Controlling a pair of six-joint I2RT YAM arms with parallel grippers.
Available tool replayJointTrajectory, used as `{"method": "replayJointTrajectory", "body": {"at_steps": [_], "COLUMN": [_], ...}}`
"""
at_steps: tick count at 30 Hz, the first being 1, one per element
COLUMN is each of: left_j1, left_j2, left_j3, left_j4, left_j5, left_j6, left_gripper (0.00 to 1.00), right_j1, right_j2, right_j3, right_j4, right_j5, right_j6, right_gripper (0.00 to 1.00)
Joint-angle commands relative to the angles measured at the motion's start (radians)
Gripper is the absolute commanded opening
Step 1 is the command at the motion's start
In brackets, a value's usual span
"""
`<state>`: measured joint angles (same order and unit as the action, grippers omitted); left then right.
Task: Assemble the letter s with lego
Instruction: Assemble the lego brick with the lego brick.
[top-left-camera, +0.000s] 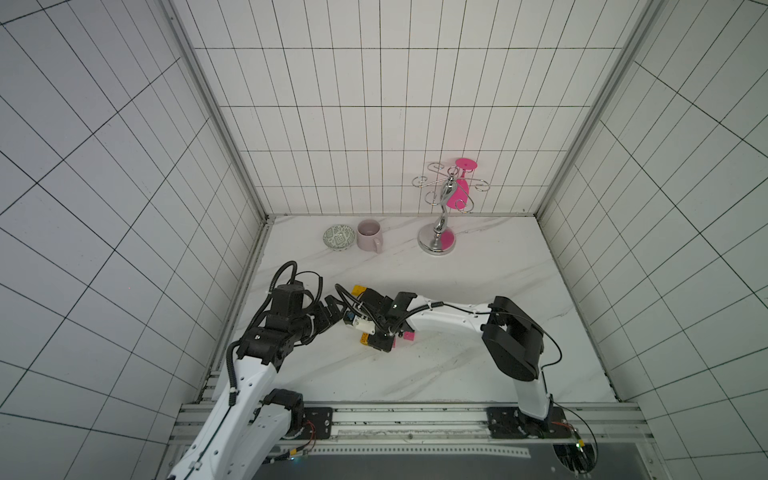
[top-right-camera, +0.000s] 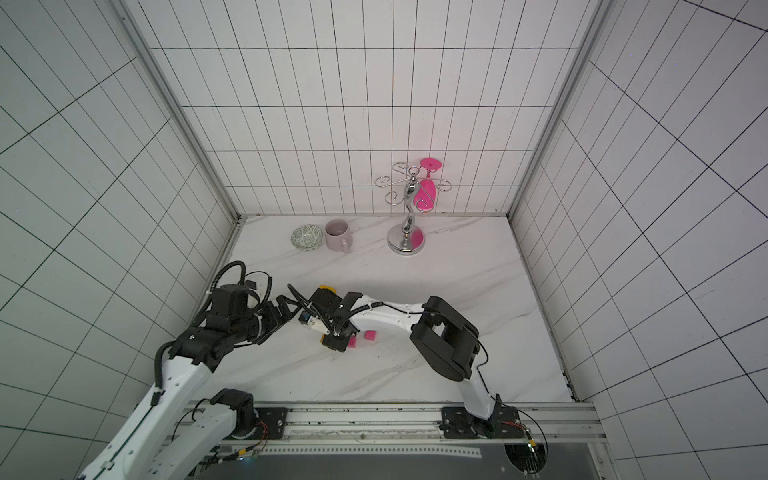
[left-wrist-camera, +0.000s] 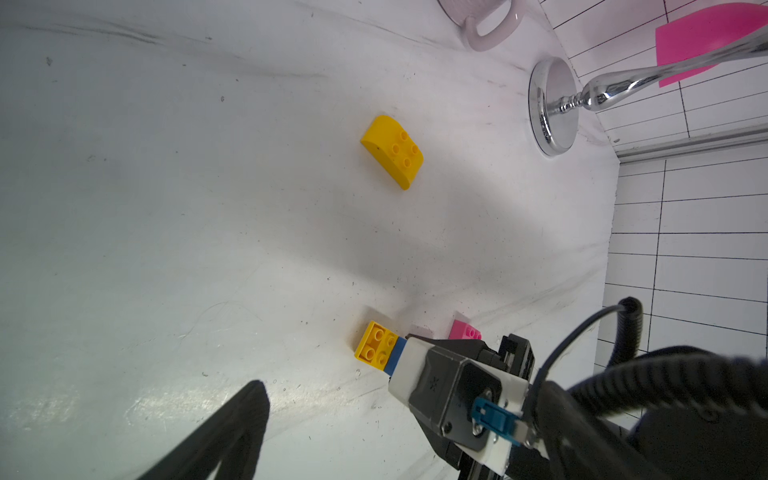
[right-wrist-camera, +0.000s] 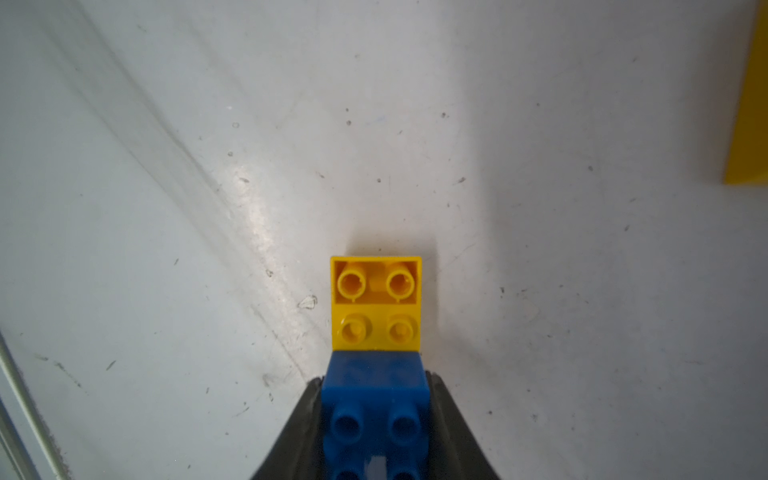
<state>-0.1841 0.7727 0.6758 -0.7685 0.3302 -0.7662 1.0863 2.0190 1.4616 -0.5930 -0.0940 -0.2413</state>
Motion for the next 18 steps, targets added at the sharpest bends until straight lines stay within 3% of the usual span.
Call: {"method": "replayJointTrajectory", "body": {"at_steps": [1, 6, 18], "left_j1": [-0.008, -0.009, -0.010], "left_j2": [-0.013, -0.015, -0.010], "left_j3": [-0.010, -0.008, 0.007], "left_j4": [0.007, 0.005, -0.007], "left_j5": [-0.014, -0.021, -0.036], "left_j6": [0.009, 0.011, 0.013], "left_gripper": [0.98, 0.98, 0.98], "right_j1": [0.011, 0.011, 0.006], "right_j2": [0.106, 0.103, 0.061], "right_j3": [-0.057, -0.058, -0.026], "right_j4": [-0.036, -0.030, -0.046], "right_j5": [0.024, 0.042, 0.103], "right_j6": [-0.018, -0.015, -0.020], "right_gripper": [0.12, 0.14, 0.40]}}
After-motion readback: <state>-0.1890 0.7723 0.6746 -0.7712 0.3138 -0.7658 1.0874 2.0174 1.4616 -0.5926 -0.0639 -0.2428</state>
